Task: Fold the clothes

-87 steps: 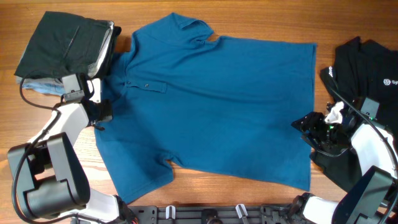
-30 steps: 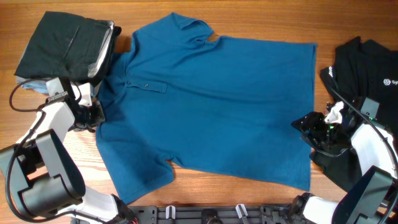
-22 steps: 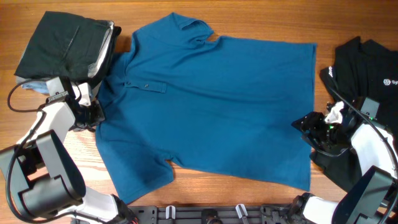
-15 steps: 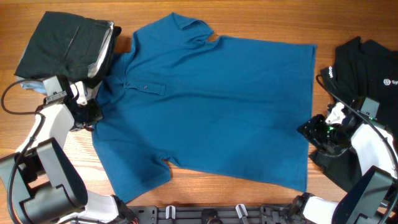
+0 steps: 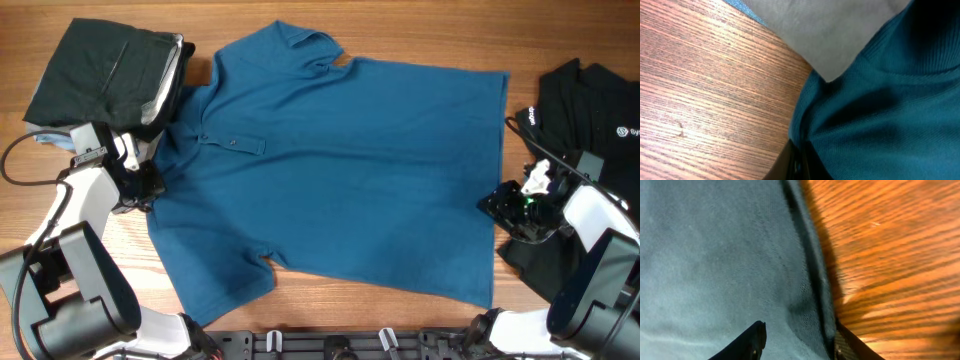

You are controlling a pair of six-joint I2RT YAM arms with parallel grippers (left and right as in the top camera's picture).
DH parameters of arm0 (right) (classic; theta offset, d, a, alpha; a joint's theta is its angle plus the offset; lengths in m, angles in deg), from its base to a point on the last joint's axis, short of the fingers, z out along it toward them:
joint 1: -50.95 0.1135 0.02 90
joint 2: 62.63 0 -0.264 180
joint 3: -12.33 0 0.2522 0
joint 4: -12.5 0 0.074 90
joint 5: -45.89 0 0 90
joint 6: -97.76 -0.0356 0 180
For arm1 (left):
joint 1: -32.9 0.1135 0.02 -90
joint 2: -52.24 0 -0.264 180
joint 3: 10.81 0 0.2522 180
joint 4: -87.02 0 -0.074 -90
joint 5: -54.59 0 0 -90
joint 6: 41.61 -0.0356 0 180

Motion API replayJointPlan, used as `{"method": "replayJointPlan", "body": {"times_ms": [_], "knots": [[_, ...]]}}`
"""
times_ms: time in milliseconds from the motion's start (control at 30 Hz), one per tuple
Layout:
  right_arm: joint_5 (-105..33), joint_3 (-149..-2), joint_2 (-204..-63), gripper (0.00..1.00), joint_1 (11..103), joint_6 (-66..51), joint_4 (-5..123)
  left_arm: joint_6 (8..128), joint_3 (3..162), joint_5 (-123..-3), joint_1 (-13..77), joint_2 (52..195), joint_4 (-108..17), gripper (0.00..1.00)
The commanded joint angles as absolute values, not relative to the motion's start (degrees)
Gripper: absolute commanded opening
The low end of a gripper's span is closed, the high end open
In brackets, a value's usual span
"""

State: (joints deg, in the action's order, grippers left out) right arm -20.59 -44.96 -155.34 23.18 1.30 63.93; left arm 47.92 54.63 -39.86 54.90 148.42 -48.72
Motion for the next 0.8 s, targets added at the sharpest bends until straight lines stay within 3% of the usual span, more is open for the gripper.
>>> {"method": "replayJointPlan", "body": {"times_ms": [0, 67, 133, 200, 333, 433, 533, 700, 767], "knots": [[-22.4, -42.66, -158.9, 0.34, 25.61, 3.22, 66.23, 48.89, 54.35, -36.82, 54.92, 147.37, -48.59, 0.04], [-24.61, -42.66, -158.9, 0.29, 26.15, 2.61, 67.78, 48.89, 54.35, -36.34, 54.92, 147.37, -48.61, 0.04], [-31.06, -42.66, -158.84, 0.49, 25.98, -2.92, 68.96, 48.89, 54.35, -36.34, 54.92, 147.37, -48.59, 0.04], [-34.53, -42.69, -158.84, 0.6, 25.59, -4.25, 67.87, 48.89, 54.35, -36.34, 54.92, 147.37, -48.59, 0.04], [-36.32, -42.66, -158.86, 0.57, 25.59, -5.15, 71.41, 48.89, 54.35, -36.34, 54.92, 147.37, -48.79, 0.04], [-39.14, -42.66, -158.86, 0.41, 25.59, -7.44, 72.72, 48.86, 54.35, -36.34, 54.92, 147.37, -48.81, 0.04], [-38.53, -42.66, -158.86, 0.36, 25.61, -7.4, 73.42, 48.89, 54.35, -36.34, 54.92, 147.37, -48.83, 0.04], [-27.84, -42.66, -158.79, 0.18, 25.61, -1.28, 68.67, 48.89, 54.35, -36.36, 54.92, 147.37, -49.44, 0.04], [-27.38, -42.66, -158.79, 0.2, 25.61, -1.24, 67.47, 48.89, 54.35, -36.36, 54.92, 147.37, -49.51, 0.04]]}}
